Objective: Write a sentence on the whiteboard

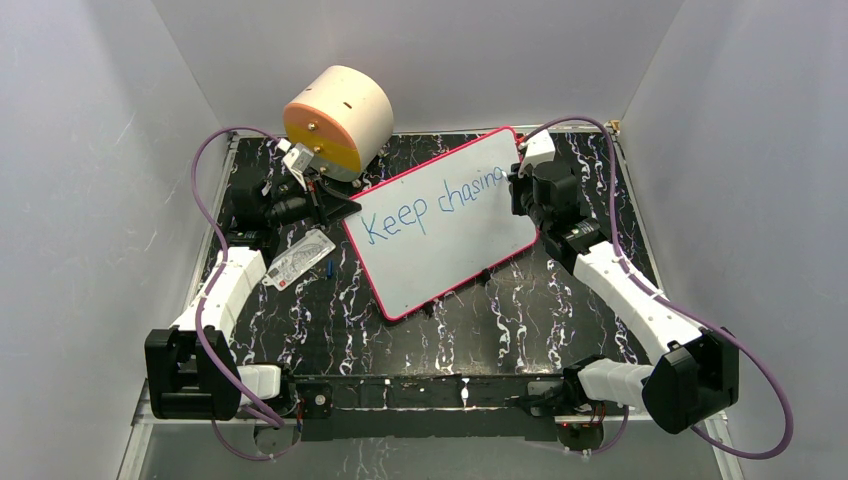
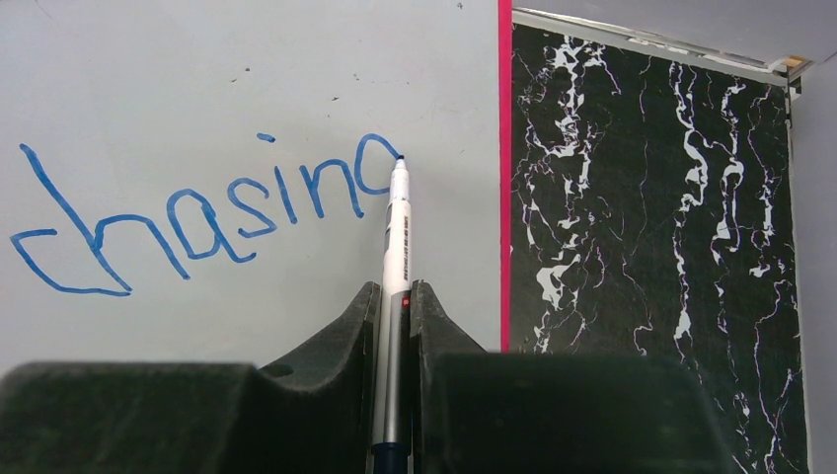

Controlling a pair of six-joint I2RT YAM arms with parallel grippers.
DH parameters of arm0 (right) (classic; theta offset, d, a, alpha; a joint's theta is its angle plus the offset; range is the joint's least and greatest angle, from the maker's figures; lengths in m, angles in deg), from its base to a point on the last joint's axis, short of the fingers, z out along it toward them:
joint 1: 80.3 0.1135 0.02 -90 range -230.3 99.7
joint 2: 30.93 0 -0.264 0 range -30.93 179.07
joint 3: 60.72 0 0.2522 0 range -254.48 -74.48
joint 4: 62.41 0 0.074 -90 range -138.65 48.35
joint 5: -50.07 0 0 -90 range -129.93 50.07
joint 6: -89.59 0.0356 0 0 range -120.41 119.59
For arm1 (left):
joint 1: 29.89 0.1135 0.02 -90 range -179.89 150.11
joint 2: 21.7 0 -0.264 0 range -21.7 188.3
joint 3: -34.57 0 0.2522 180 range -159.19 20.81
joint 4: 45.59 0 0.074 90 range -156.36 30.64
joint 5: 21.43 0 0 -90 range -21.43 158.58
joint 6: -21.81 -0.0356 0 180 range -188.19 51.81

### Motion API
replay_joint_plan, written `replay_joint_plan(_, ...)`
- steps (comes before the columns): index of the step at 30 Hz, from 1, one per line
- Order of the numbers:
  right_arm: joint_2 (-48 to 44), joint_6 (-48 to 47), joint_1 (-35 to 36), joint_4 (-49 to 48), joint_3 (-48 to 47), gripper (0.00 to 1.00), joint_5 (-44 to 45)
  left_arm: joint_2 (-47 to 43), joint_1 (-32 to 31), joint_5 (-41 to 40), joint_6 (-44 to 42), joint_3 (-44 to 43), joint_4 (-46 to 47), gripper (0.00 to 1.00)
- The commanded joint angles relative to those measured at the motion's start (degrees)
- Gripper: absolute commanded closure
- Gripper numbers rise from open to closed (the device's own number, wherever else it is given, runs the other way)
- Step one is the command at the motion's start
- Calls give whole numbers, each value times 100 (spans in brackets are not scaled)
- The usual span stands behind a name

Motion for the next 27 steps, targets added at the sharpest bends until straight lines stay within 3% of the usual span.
replay_joint_plan(1,46,-53,-29,-149,-262,100,-65,112,-180,144,-587,83,-396,100)
replay_joint_plan(27,-198,85,-25,893,-59,100,-220,85,-180,137,-561,74,-386,100)
